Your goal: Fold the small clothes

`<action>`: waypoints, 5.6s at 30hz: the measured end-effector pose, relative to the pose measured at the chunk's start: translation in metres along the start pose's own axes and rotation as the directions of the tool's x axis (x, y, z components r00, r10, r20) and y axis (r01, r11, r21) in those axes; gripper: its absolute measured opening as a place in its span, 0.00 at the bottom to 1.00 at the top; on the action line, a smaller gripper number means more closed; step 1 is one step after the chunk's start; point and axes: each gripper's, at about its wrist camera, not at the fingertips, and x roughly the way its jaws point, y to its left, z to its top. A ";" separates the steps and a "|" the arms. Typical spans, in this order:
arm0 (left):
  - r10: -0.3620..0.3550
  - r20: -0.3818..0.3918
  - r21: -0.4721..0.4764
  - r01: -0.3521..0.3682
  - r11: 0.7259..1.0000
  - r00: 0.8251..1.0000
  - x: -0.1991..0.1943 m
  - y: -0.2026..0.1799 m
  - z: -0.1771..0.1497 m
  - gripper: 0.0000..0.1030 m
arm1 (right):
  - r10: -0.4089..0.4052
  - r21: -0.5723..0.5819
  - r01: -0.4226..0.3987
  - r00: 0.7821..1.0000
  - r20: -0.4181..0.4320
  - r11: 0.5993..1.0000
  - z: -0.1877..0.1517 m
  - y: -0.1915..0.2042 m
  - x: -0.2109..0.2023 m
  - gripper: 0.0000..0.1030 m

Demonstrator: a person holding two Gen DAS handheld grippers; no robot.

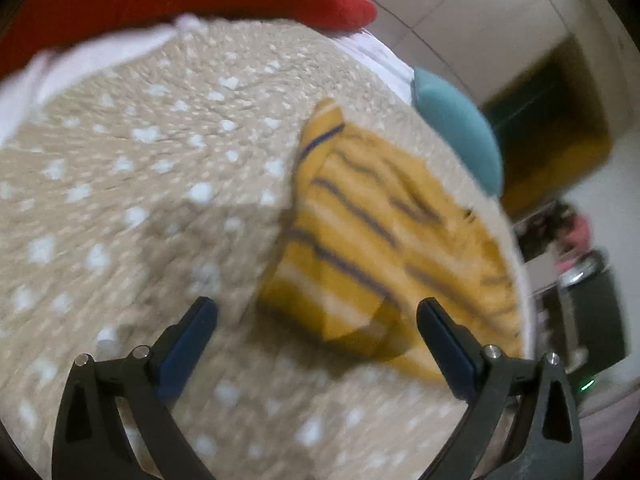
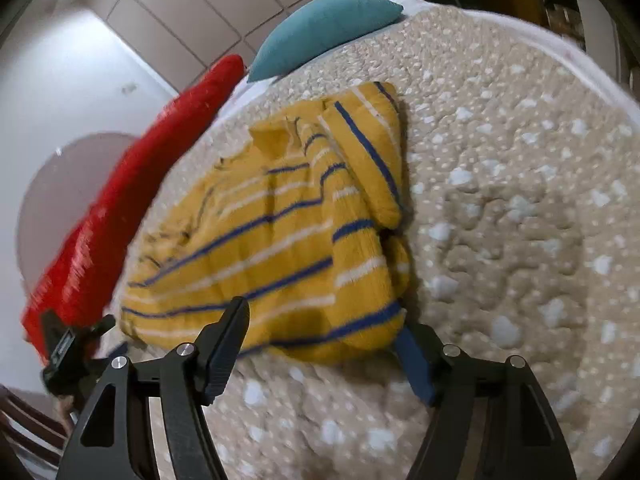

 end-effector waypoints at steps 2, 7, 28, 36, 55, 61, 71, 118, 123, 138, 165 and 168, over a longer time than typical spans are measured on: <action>-0.005 -0.017 0.007 0.005 1.000 1.000 0.015 -0.004 0.013 0.97 | 0.028 0.038 -0.029 1.000 0.005 0.999 0.005 -0.001 0.008 0.74; 0.026 -0.044 0.029 -0.025 0.999 0.999 0.041 -0.024 0.027 0.93 | 0.036 0.070 -0.037 0.999 0.028 0.997 0.020 0.004 0.029 0.73; 0.152 -0.123 0.067 -0.144 0.987 0.981 -0.042 -0.005 -0.030 0.36 | 0.064 0.138 -0.055 0.996 -0.060 0.989 -0.022 -0.004 -0.021 0.26; 0.299 0.115 0.188 -0.317 0.930 0.947 -0.098 -0.021 -0.050 0.57 | -0.072 0.038 0.067 0.987 0.146 0.997 -0.005 0.015 -0.088 0.38; 0.316 0.125 0.266 -0.338 0.903 0.941 -0.093 -0.027 -0.080 0.62 | -0.172 -0.033 0.171 0.985 -0.005 0.985 0.094 0.040 0.062 0.31; 0.350 0.162 0.271 -0.382 0.883 0.923 -0.100 -0.035 -0.091 0.66 | -0.278 -0.169 0.284 0.959 0.061 0.944 0.066 0.074 0.016 0.61; 0.409 0.265 0.439 -0.486 0.756 0.874 -0.096 -0.085 -0.136 0.73 | -0.333 -0.366 0.338 0.940 0.078 0.867 -0.057 0.115 -0.017 0.71; 0.376 0.162 0.467 -0.406 0.785 0.913 -0.080 -0.087 -0.165 0.75 | -0.558 -0.453 0.592 0.799 0.222 0.667 -0.112 0.146 -0.027 0.75; 0.378 0.155 0.465 -0.405 0.787 0.913 -0.078 -0.084 -0.164 0.75 | -0.565 -0.456 0.592 0.797 0.213 0.665 -0.112 0.143 -0.023 0.75; 0.380 0.137 0.447 -0.399 0.801 0.915 -0.070 -0.072 -0.160 0.75 | -0.583 -0.465 0.592 0.792 0.182 0.659 -0.114 0.138 -0.011 0.76; 0.362 0.165 0.297 -0.396 0.869 0.917 -0.104 -0.007 -0.125 0.77 | -0.455 -0.607 0.444 0.878 0.148 0.660 -0.127 0.222 0.029 0.77; 0.363 0.163 0.278 -0.396 0.875 0.917 -0.110 0.002 -0.123 0.78 | -0.438 -0.624 0.418 0.889 0.132 0.661 -0.129 0.234 0.035 0.77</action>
